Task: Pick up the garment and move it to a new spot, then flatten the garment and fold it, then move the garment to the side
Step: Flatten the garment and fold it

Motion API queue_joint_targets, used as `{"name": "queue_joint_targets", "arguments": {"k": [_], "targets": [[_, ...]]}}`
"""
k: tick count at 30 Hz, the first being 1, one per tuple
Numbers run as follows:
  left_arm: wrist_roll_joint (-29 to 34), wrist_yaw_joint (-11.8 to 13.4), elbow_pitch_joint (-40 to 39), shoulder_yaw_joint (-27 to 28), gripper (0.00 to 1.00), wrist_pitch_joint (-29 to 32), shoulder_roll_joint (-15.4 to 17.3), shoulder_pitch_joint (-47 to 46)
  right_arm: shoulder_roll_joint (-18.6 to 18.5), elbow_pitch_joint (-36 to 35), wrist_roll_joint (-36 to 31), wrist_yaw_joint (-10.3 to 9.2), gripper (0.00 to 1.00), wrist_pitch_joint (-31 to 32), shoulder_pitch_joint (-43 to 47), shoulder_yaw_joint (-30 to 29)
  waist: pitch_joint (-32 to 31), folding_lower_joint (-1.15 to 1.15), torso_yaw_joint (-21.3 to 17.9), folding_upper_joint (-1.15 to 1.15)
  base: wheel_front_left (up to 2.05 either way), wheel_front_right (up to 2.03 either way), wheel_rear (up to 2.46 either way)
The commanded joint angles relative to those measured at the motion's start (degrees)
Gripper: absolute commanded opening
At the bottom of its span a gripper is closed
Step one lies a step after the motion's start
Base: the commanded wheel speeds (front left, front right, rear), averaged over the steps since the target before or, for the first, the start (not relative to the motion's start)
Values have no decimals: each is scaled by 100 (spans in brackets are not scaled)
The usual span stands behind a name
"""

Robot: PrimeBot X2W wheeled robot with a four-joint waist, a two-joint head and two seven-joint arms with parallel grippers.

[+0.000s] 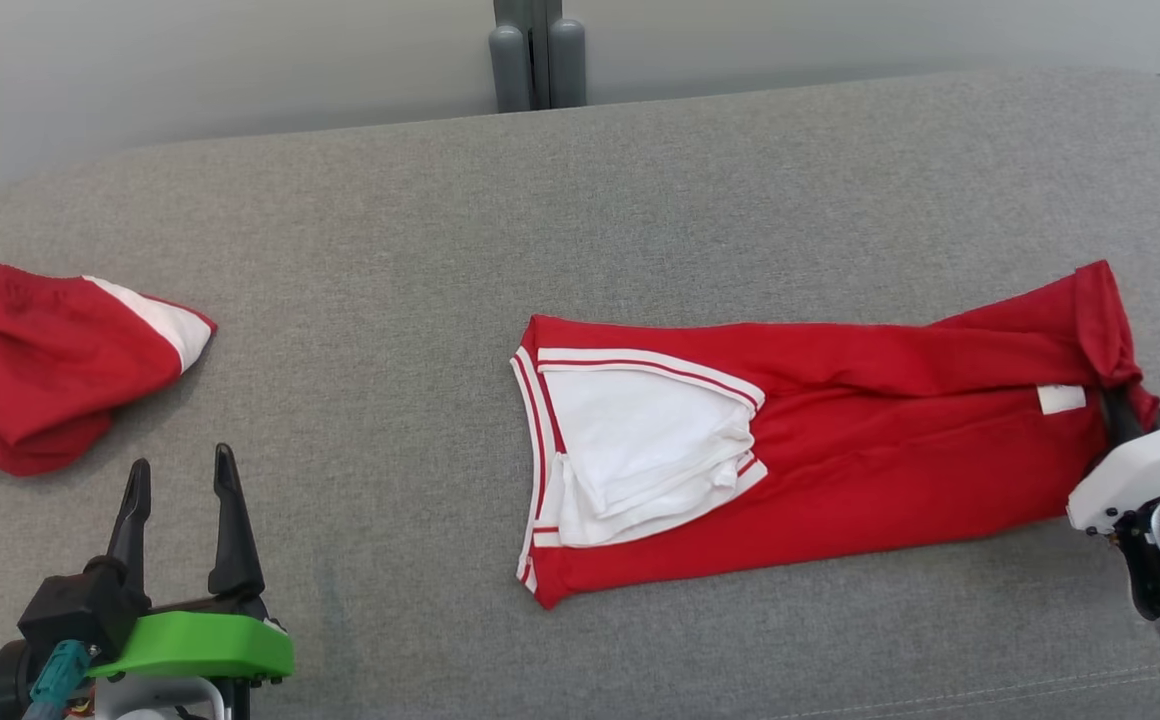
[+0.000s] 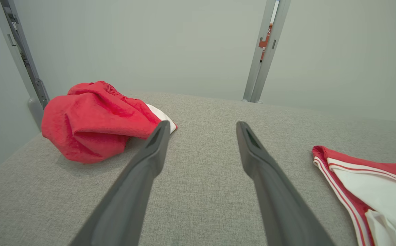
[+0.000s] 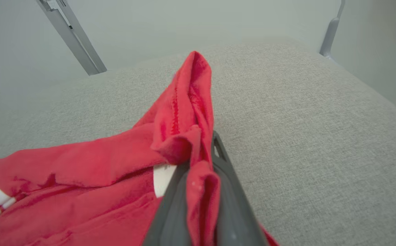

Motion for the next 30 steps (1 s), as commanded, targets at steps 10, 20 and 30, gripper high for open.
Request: {"name": "queue_joint_targets", "arguments": {"k": [10,20,30], "targets": [[-85,59,-6,-63,100,0,5,87,693,-984,-291,-7,0,128,12,596,-2,0,42,0,0,0,0],[-142,77,44,-245,100,0,6,-125,1668,-1490,-597,-5,0,436,-139,1232,155,0,327,0,0,0,0],[-229,91,177,-497,100,0,7,-331,2203,-1070,-694,-4,0,469,-471,1623,367,0,704,0,0,0,0]]}}
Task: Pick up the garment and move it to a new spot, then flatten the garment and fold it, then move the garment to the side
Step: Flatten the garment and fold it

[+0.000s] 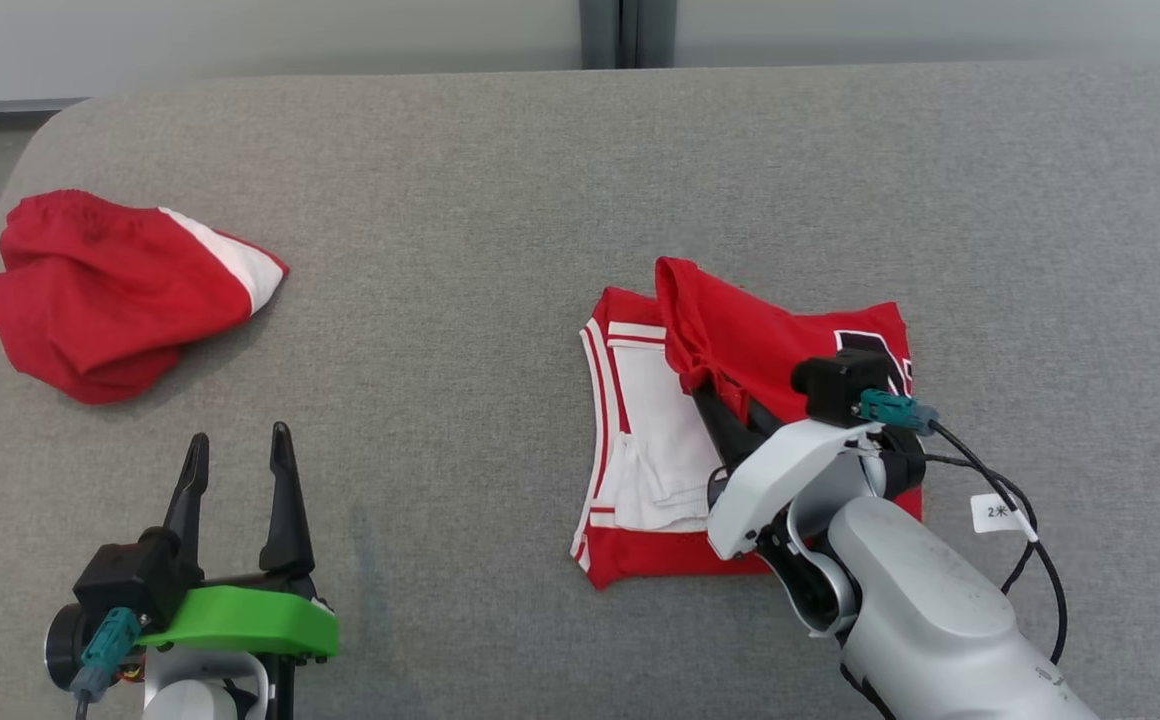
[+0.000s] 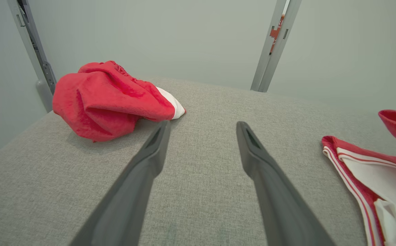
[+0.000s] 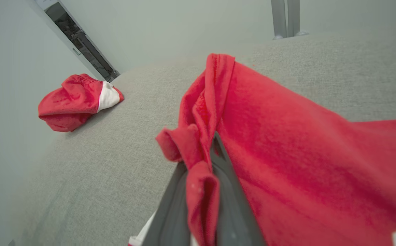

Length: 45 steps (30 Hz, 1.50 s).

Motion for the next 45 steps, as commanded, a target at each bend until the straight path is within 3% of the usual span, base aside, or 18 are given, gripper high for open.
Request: {"name": "queue_joint_targets", "arguments": {"k": [1,3,4,6,11,15,24,29,37,45], "targets": [[-53,21,16,-14,100,0,10,-108,23,85,-27,0,0,-29,-73,46,86,0,122,0,0,0,0],[-71,32,40,-48,100,0,10,-136,45,245,24,0,0,-23,-101,120,101,0,157,0,0,0,0],[-82,35,57,-59,100,0,10,-138,49,322,0,0,20,-81,-142,142,105,0,166,0,0,0,0],[-87,46,72,-61,100,0,10,-146,64,433,4,0,100,-169,-191,169,103,0,166,0,0,0,0],[-85,49,112,-6,100,0,9,-95,70,433,31,0,100,-395,-281,193,11,0,35,0,0,0,0],[-61,36,119,24,100,0,10,-58,-141,198,-204,0,100,-498,-227,8,-99,0,-106,0,0,0,0],[19,-8,121,53,100,0,11,29,-783,-952,-670,0,100,-506,549,-926,-279,0,-364,0,0,0,0],[46,-31,121,85,100,0,11,78,-965,-1519,-897,0,100,-507,1153,-1488,-368,0,-454,0,0,0,0],[56,-31,108,82,100,0,11,167,-808,-2263,-1185,0,100,-508,2032,-2230,-447,0,-516,0,0,0,0],[89,-47,132,72,100,0,11,233,-501,-2630,-1418,0,100,-509,2513,-2587,-553,0,-519,0,0,0,0]]}}
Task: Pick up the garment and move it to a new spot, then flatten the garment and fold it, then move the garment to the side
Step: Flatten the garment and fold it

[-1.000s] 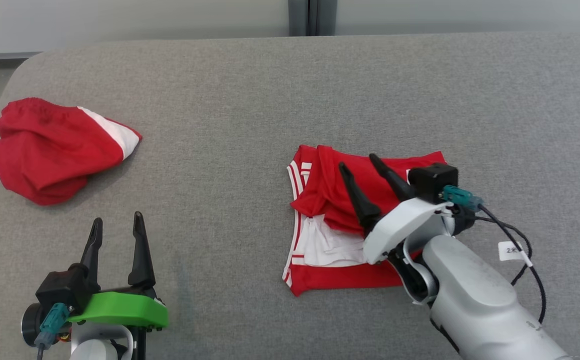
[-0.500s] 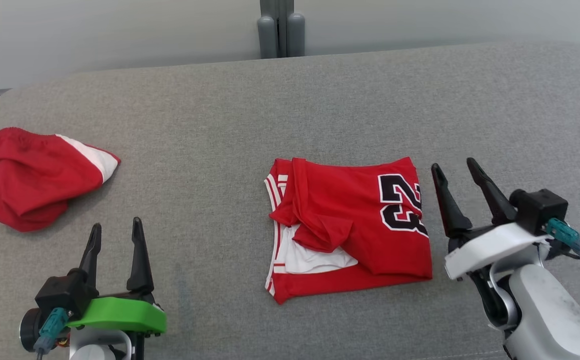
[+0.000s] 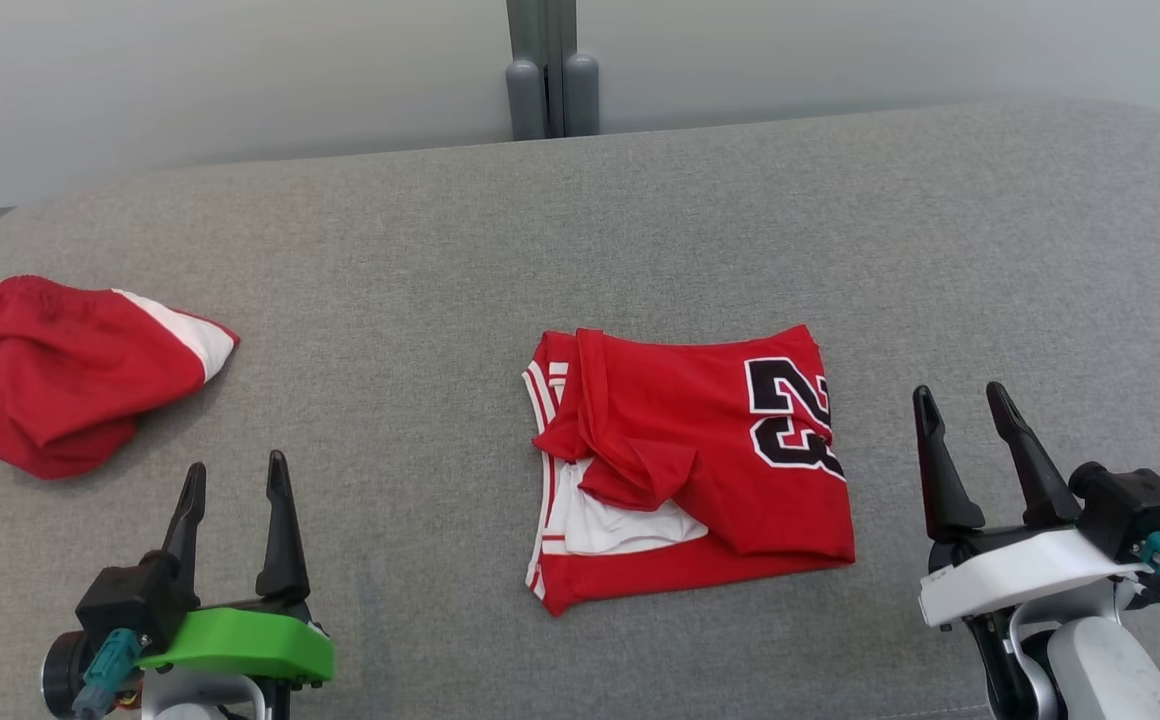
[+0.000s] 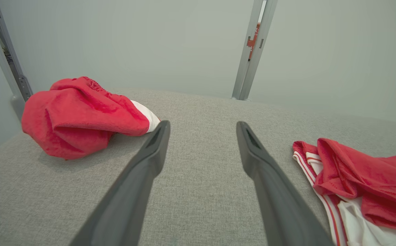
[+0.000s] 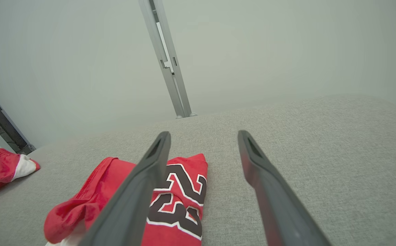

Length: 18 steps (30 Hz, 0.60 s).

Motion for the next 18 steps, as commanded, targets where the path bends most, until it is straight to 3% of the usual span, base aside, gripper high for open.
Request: {"name": "queue_joint_targets", "arguments": {"k": [1,9,18], "targets": [[41,-27,3,18,100,0,12,86,21,-37,-59,0,100,-16,87,-31,-27,0,-4,0,0,0,0],[97,-148,3,-447,100,0,12,-7,57,-78,-156,0,100,-17,36,-76,-41,0,-25,0,0,0,0],[-105,-280,449,-2226,100,0,14,-448,94,-52,-246,0,100,-17,-94,13,101,0,-247,0,0,0,0]]}}
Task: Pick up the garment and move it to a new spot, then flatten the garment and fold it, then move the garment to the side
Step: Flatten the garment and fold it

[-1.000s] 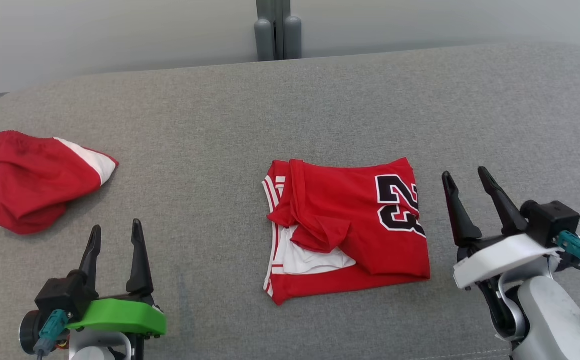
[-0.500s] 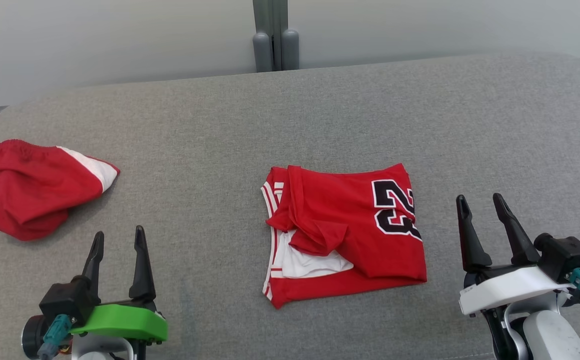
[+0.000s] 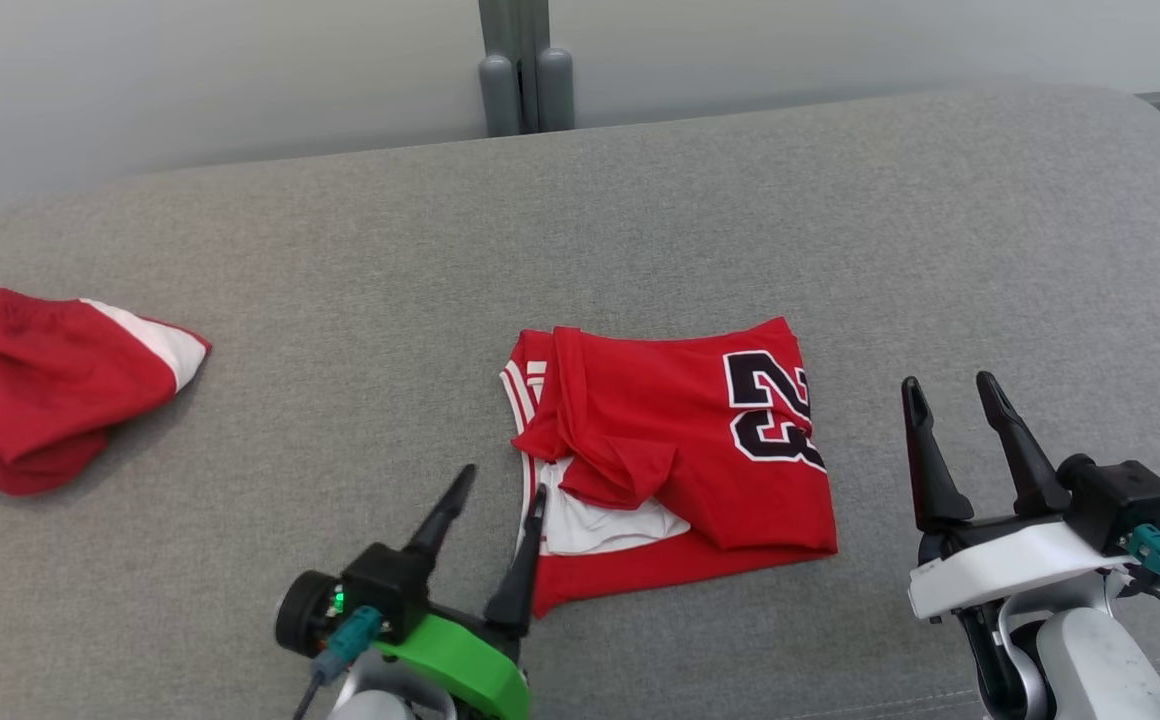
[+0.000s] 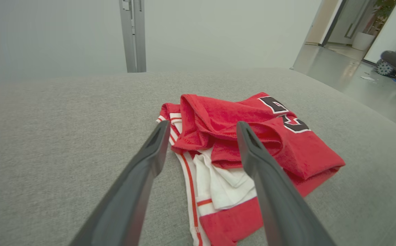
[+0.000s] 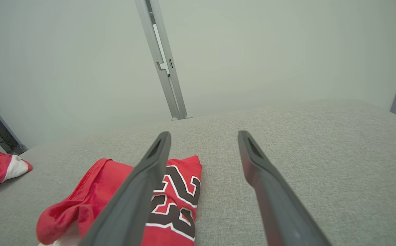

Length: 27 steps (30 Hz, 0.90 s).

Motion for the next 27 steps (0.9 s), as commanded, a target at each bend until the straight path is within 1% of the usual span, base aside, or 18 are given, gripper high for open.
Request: {"name": "queue_joint_targets", "arguments": {"k": [1,5,10,15,19,22,23,24,25,26,27], "targets": [[-79,-15,63,-156,100,0,17,-135,10,4,-25,0,100,-17,-62,4,74,0,-108,0,0,0,0],[-248,-36,373,-785,100,1,22,-353,48,17,-26,0,100,-17,-146,34,195,0,-328,0,0,0,0],[-497,4,758,-1176,100,0,23,-567,96,5,-23,0,100,-17,-188,5,336,0,-583,0,0,0,0],[-625,68,979,-1310,100,0,24,-776,125,-24,-21,0,100,-17,-224,-10,431,0,-760,0,0,0,0],[-700,137,970,-1265,100,0,23,-882,135,-47,-31,0,100,-17,-222,-26,448,0,-804,0,0,0,0],[-723,141,890,-1254,100,0,23,-921,138,-56,-38,0,100,-17,-196,-48,441,0,-798,0,0,0,0],[-736,136,884,-1263,54,0,23,-924,147,-60,-49,0,100,-17,-180,-57,437,0,-783,0,0,0,0],[-746,135,859,-1263,36,0,23,-934,153,-60,-53,0,100,-17,-170,-68,434,0,-765,0,0,0,0],[-741,135,838,-1270,13,0,23,-942,153,-58,-58,0,100,-17,-159,-81,432,0,-732,0,0,0,0],[-734,141,813,-1255,1,0,23,-944,154,-55,-61,0,100,-17,-158,-84,427,0,-706,0,0,0,0],[-728,159,761,-1215,0,0,24,-941,157,-52,-60,0,100,-17,-157,-83,423,0,-672,0,0,0,0]]}}
